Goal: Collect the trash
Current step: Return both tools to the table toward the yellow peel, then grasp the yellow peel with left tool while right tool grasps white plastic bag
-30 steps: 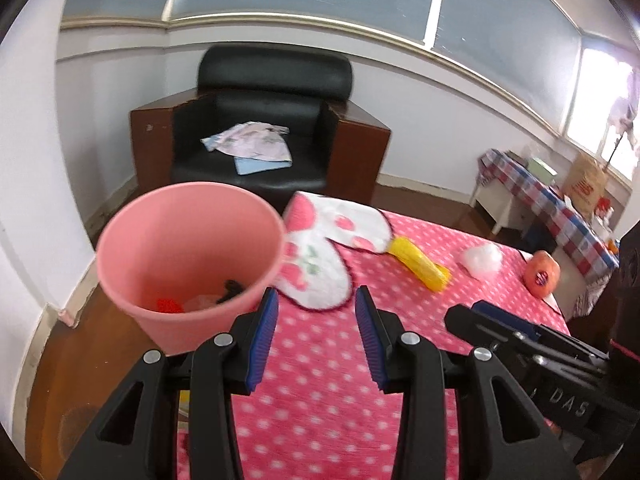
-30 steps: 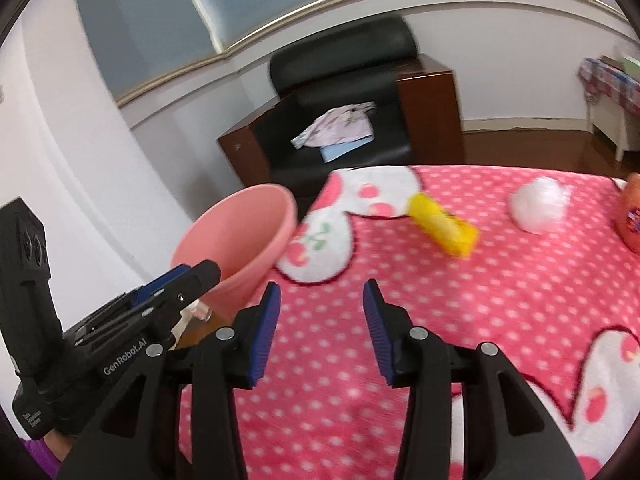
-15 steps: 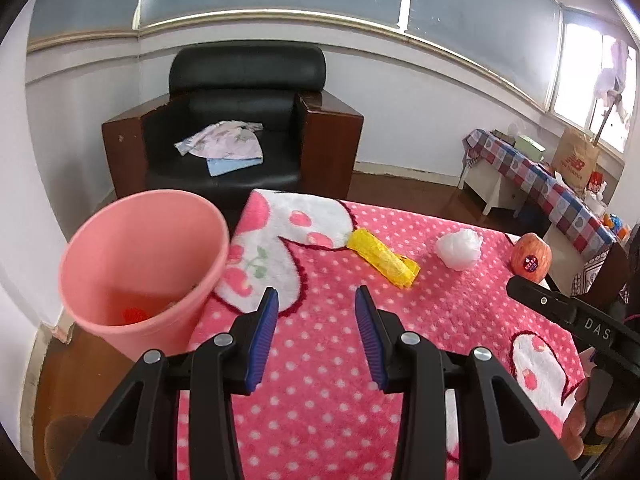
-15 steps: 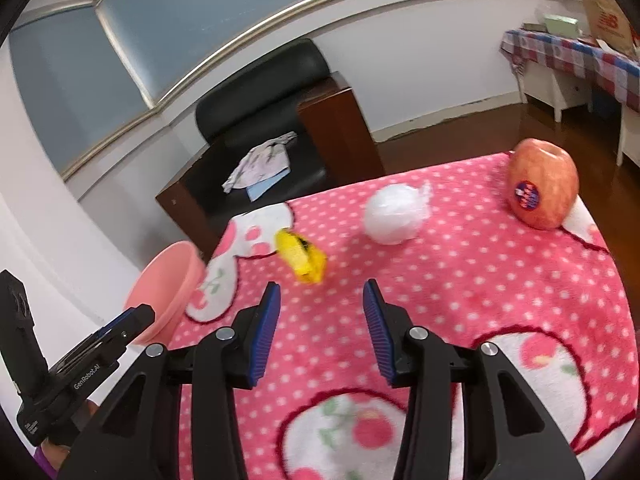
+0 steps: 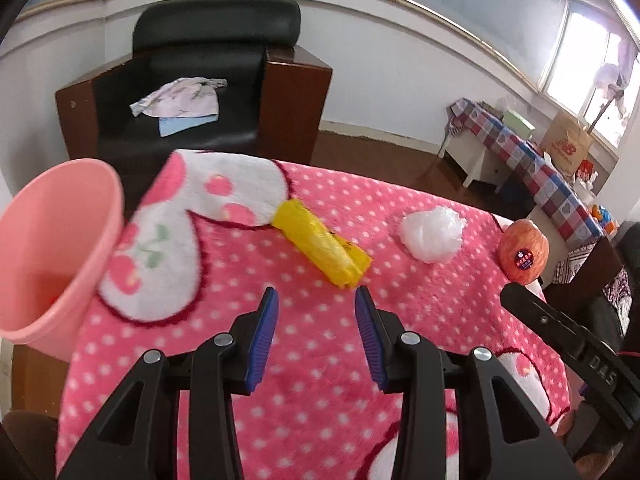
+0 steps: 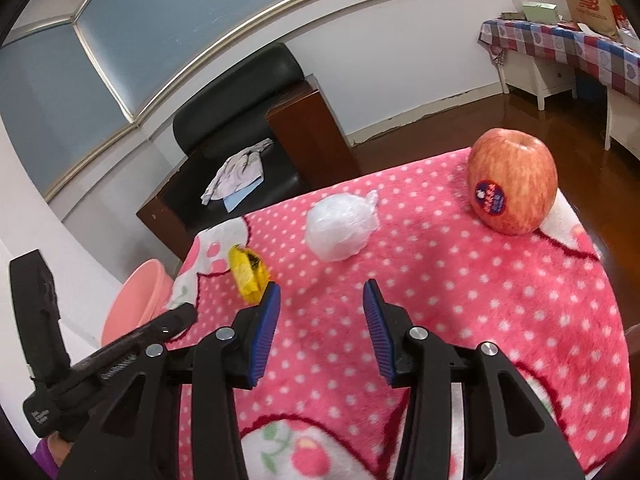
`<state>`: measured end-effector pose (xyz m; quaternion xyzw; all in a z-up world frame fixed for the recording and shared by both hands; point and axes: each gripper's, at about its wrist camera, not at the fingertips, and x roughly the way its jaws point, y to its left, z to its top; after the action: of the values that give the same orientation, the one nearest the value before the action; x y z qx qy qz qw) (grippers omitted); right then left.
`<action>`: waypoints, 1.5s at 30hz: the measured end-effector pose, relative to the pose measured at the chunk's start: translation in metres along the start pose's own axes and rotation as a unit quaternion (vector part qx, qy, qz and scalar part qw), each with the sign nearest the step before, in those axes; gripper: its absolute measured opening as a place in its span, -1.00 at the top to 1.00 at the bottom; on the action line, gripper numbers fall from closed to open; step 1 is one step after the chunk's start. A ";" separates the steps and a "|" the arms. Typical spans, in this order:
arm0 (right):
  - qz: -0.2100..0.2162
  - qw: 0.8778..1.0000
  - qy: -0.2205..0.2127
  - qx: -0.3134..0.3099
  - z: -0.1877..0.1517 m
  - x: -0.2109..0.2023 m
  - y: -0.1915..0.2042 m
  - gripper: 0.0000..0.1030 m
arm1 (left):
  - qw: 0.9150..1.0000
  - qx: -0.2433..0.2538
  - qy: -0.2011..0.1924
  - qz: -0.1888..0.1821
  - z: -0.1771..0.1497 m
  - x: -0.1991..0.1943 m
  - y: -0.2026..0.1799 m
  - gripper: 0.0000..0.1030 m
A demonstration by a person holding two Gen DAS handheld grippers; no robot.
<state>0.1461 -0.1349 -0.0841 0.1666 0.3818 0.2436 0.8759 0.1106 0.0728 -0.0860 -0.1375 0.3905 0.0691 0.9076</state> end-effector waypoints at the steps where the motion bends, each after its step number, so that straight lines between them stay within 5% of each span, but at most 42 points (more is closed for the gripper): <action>1: 0.000 1.000 -0.001 0.002 0.000 0.001 -0.002 0.15 | 1.000 0.002 0.001 0.001 0.002 0.006 -0.004 0.24; 15: 0.003 1.000 0.013 0.016 0.010 0.015 -0.012 0.14 | 0.999 -0.033 0.022 0.033 0.019 0.067 -0.019 0.26; 20: 0.001 1.000 0.011 0.012 0.023 0.028 -0.005 -0.04 | 0.998 -0.038 0.029 0.036 0.018 0.078 -0.013 0.77; 37: -0.051 0.998 0.040 -0.001 0.041 0.096 0.006 -0.07 | 0.999 -0.034 -0.005 0.029 0.011 0.041 0.007 0.91; 39: -0.040 0.998 0.044 0.004 0.038 0.096 0.002 0.35 | 0.999 -0.029 -0.008 0.034 0.010 0.035 0.006 0.91; 45: -0.017 0.999 0.034 -0.004 0.039 0.067 0.004 0.53 | 0.999 -0.018 -0.024 0.034 0.007 0.006 -0.002 0.91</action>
<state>0.2136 -0.0986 -0.0965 0.1479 0.4127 0.2359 0.8673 0.1203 0.0728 -0.0856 -0.1388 0.3714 0.1107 0.9113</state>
